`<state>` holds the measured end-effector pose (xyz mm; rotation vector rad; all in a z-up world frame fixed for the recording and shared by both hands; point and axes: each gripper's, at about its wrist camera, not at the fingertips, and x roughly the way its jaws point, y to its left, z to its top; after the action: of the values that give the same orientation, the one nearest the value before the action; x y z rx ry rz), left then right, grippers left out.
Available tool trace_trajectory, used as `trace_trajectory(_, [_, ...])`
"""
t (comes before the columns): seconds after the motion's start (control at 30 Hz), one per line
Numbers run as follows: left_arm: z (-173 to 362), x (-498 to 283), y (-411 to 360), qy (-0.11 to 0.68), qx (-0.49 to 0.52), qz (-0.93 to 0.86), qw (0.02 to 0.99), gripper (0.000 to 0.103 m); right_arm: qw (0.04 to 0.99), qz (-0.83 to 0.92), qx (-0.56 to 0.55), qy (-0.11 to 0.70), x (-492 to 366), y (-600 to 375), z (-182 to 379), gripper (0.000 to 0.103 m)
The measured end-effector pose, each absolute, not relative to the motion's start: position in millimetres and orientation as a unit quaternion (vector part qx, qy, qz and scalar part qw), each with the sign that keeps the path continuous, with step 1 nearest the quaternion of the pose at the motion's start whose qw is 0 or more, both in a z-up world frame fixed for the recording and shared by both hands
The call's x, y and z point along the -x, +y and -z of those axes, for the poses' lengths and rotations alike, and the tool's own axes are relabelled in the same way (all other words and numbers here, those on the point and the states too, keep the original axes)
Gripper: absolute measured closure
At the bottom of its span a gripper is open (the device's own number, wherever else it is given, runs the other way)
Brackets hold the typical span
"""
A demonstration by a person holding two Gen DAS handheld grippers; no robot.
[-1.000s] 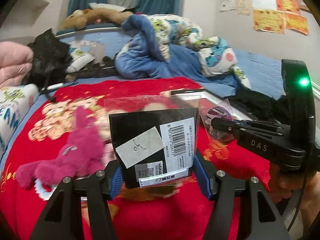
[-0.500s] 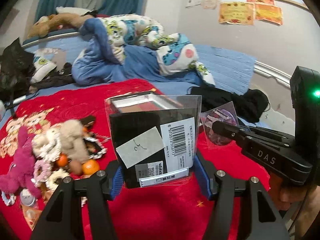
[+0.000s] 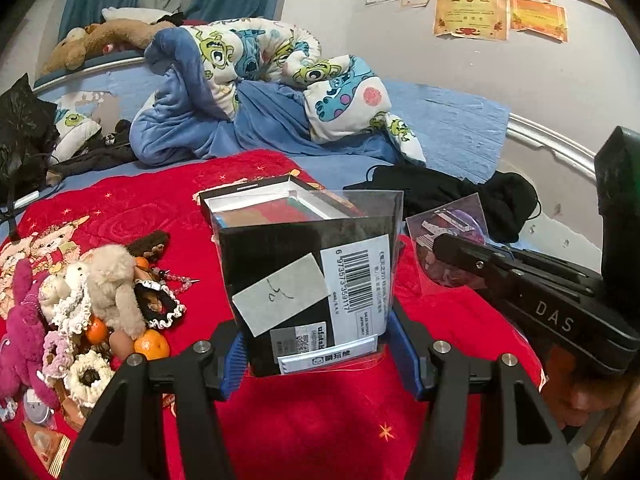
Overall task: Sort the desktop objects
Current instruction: 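Lower both packets into the box and open both tools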
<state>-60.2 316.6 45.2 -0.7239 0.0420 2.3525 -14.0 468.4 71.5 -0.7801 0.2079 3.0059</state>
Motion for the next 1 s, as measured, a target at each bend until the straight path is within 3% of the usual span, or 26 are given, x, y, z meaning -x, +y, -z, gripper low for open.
trace_trajectory(0.47, [-28,142,357,0.025,0.292,-0.900,0.323,0.040,-0.001,-0.961,0.262,0.089,92,497,-51,0.096])
trace_trajectory(1.0, [38,209,419,0.011,0.320,-0.896,0.308,0.040,0.033,-0.951,0.292,0.091,168,540,3,0.096])
